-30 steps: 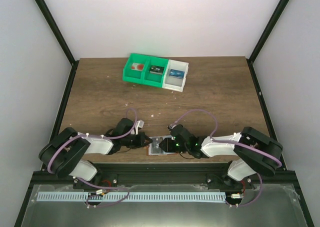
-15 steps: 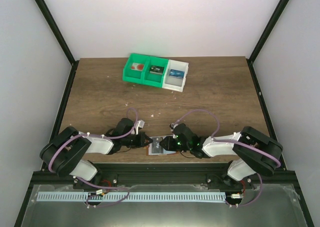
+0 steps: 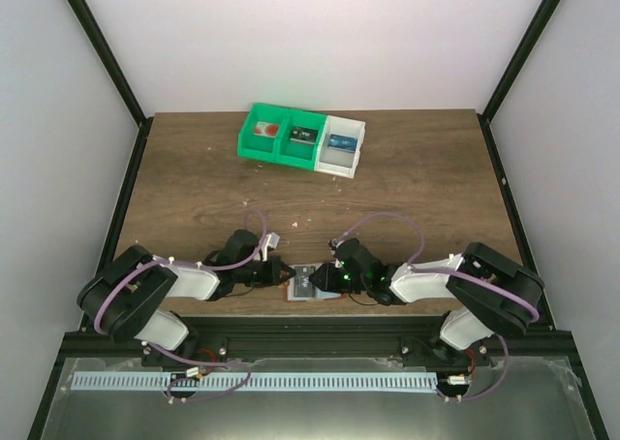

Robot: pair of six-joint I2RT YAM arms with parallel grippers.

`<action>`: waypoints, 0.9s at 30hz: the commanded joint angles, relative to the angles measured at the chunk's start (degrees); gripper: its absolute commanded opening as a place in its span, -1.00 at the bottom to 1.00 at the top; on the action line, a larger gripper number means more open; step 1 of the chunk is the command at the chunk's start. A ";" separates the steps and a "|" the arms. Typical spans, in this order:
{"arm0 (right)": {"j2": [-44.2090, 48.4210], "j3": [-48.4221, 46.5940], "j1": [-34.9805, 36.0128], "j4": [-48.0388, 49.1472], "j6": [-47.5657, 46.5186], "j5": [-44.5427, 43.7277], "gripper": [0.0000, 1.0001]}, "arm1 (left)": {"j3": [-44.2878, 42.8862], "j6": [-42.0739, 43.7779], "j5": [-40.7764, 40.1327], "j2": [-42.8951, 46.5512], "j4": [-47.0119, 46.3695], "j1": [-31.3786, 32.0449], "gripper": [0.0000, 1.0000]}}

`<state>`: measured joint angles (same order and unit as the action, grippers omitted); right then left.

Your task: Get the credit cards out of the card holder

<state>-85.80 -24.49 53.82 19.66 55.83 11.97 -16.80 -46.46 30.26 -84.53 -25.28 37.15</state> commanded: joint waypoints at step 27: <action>1.25 1.31 -0.37 0.18 0.34 -0.74 -0.99 | 1.93 1.14 -2.37 -2.99 2.41 0.02 -1.00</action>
<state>-85.80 -23.86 53.65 20.03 57.52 11.94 -16.25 -46.41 30.22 -85.34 -27.46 36.99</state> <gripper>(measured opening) 0.018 0.013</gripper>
